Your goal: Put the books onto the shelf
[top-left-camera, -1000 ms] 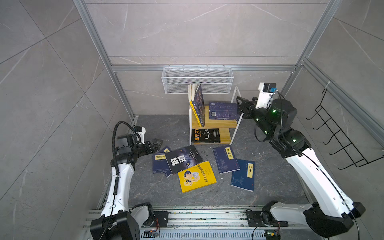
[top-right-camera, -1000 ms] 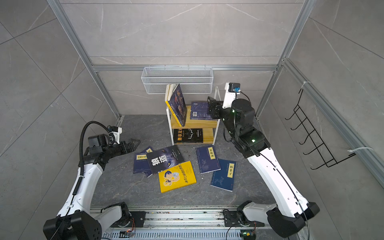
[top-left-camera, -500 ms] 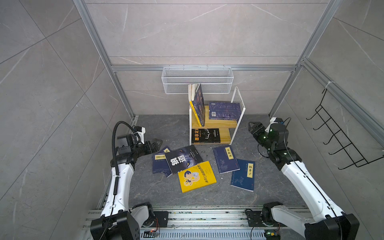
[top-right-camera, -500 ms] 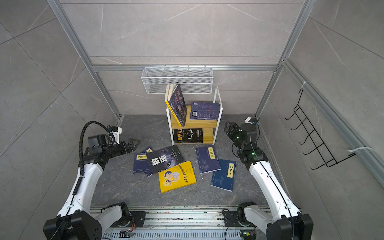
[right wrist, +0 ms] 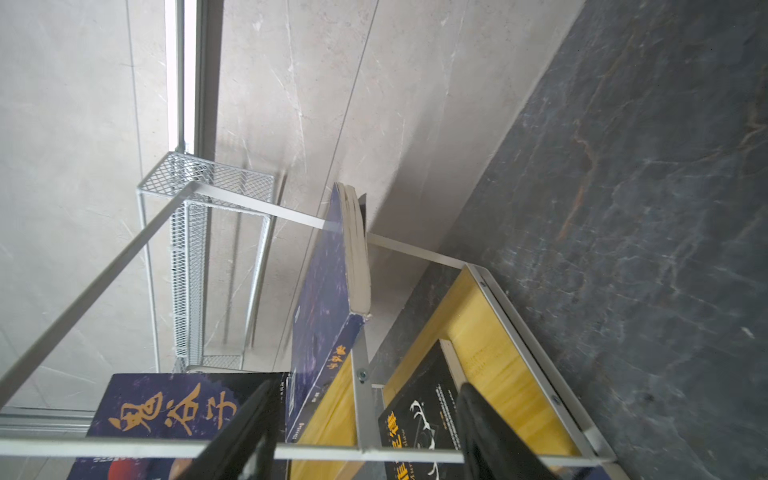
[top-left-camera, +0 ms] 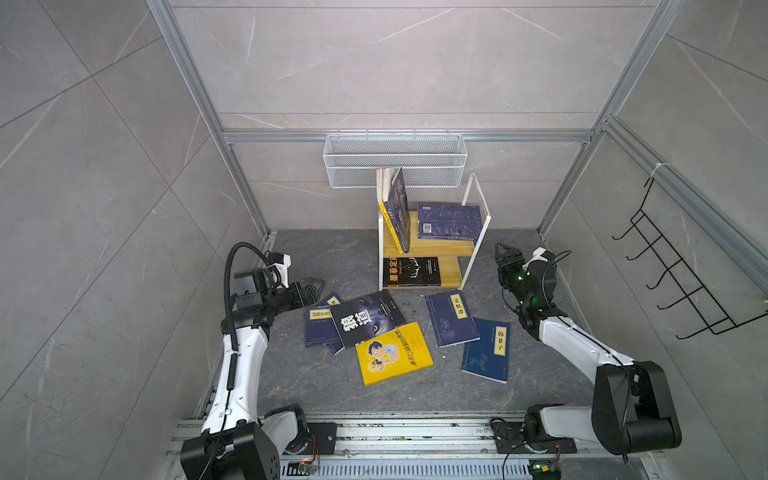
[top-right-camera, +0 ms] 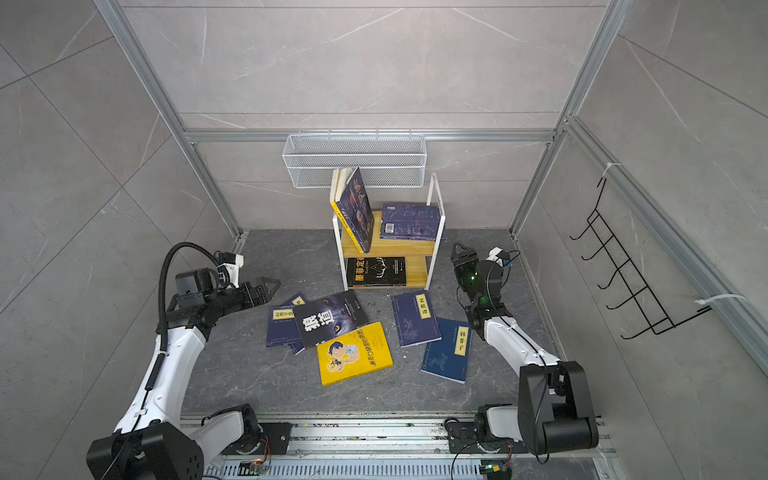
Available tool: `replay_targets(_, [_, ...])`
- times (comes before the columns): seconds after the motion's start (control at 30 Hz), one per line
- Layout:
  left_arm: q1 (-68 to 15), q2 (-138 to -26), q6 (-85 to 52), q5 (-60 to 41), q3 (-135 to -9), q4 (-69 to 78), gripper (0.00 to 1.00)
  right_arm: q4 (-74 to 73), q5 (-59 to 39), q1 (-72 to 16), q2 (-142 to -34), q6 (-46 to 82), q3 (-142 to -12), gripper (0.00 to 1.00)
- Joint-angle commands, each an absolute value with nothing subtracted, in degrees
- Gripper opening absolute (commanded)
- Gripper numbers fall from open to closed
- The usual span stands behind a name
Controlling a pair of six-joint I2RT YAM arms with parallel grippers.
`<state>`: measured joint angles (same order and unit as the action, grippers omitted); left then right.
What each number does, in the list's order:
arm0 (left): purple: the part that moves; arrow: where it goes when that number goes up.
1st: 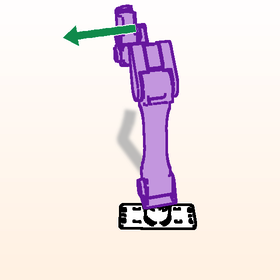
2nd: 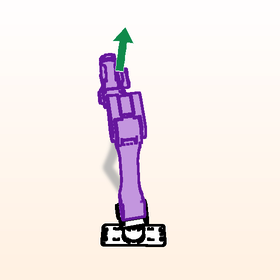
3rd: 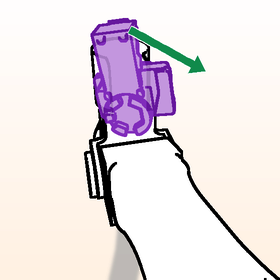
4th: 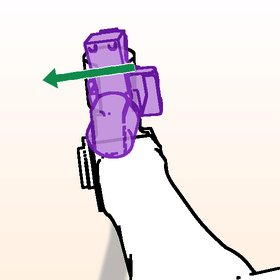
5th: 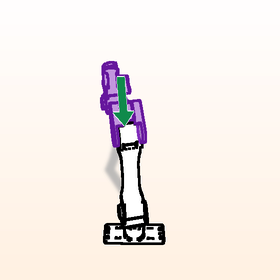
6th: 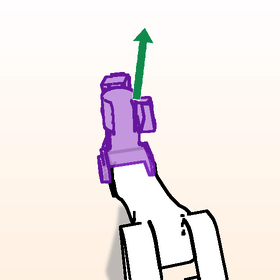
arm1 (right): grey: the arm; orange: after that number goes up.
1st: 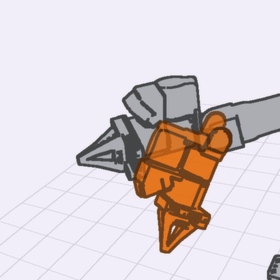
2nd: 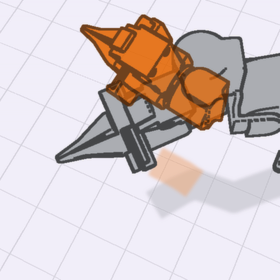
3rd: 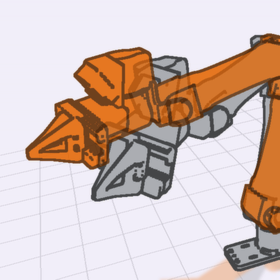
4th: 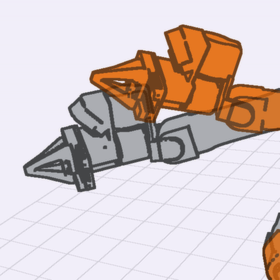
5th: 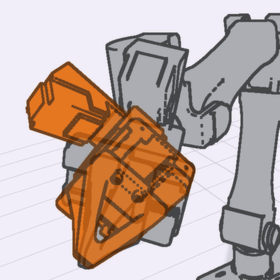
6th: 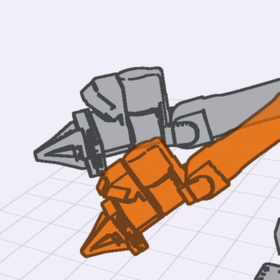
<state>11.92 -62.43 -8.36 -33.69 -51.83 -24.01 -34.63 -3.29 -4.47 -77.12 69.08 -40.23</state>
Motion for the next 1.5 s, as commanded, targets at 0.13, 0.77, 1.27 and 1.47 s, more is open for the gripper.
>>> replay_targets(0.13, [12.0,-61.7,-8.5,-35.5,-51.9,-22.9,1.00,-53.9,-2.5,-4.2,-81.2,72.8,-35.6,0.67])
replay_targets(0.77, [12.1,-61.9,-8.0,-35.4,-52.0,-23.4,1.00,-73.5,-13.9,-2.5,-103.7,82.9,-47.4,0.67])
replay_targets(1.27, [12.3,-61.8,-8.3,-35.4,-51.7,-22.6,1.00,-66.1,-16.7,-3.2,-103.9,78.7,-51.9,0.56])
replay_targets(1.47, [12.4,-61.6,-8.2,-35.4,-51.8,-23.1,1.00,-66.9,-16.1,-3.3,-105.4,79.2,-52.2,0.38])
